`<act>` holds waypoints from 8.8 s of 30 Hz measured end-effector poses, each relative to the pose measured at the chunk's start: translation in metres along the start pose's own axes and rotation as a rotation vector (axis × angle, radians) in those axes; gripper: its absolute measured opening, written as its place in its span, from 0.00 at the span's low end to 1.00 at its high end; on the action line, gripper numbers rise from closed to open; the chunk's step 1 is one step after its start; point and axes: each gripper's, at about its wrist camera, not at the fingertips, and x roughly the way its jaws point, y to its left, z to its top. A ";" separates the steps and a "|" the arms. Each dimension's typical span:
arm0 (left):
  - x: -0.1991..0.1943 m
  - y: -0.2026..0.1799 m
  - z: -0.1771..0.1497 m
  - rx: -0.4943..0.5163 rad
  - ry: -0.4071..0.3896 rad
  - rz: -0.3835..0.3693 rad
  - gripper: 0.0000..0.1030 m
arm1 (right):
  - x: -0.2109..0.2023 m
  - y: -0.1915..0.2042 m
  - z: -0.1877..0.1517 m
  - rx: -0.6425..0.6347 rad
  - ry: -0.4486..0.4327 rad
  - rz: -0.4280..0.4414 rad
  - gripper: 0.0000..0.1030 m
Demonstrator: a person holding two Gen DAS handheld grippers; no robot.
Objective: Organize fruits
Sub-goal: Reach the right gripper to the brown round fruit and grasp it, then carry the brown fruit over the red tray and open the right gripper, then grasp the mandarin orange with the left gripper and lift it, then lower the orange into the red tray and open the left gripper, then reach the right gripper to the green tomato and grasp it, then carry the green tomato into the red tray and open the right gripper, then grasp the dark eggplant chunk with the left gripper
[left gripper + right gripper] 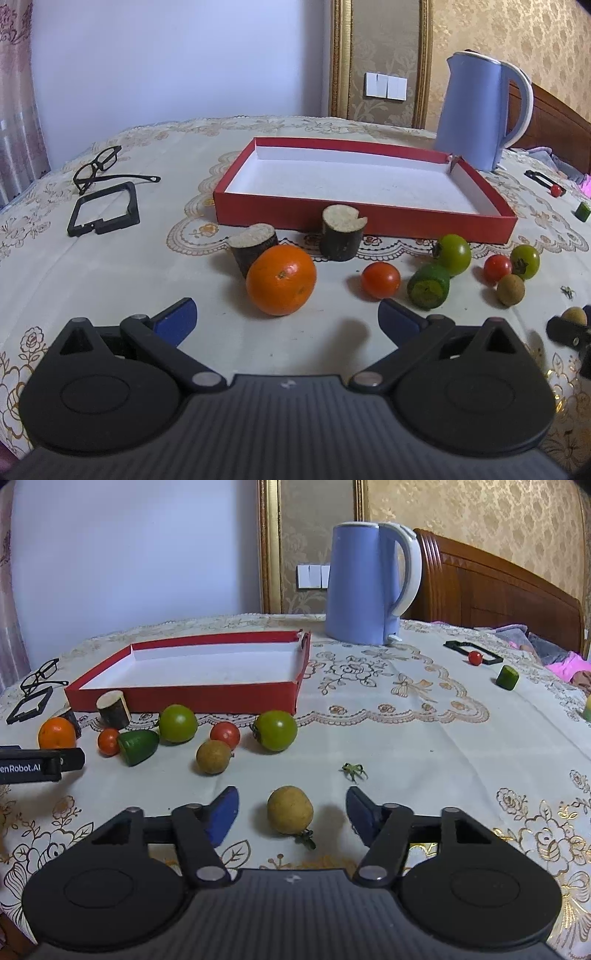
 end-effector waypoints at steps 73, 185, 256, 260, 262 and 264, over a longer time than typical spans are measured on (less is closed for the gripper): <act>0.012 0.022 0.000 -0.032 -0.020 -0.074 1.00 | 0.095 -0.078 0.063 0.188 0.035 -0.279 0.79; 0.043 0.037 0.014 0.013 0.052 0.003 1.00 | 0.046 -0.018 0.041 0.035 -0.086 0.122 0.52; 0.055 0.033 0.025 -0.003 0.068 0.011 1.00 | 0.080 -0.049 0.068 0.041 -0.176 -0.266 0.90; 0.048 0.040 0.022 -0.034 0.049 -0.011 1.00 | 0.091 -0.076 0.074 0.171 -0.104 -0.194 0.90; 0.040 0.044 0.021 -0.062 0.005 -0.019 1.00 | 0.096 -0.087 0.074 0.223 -0.066 -0.172 0.90; 0.034 0.048 0.021 -0.082 -0.027 -0.047 1.00 | 0.101 -0.095 0.070 0.281 -0.030 -0.173 0.91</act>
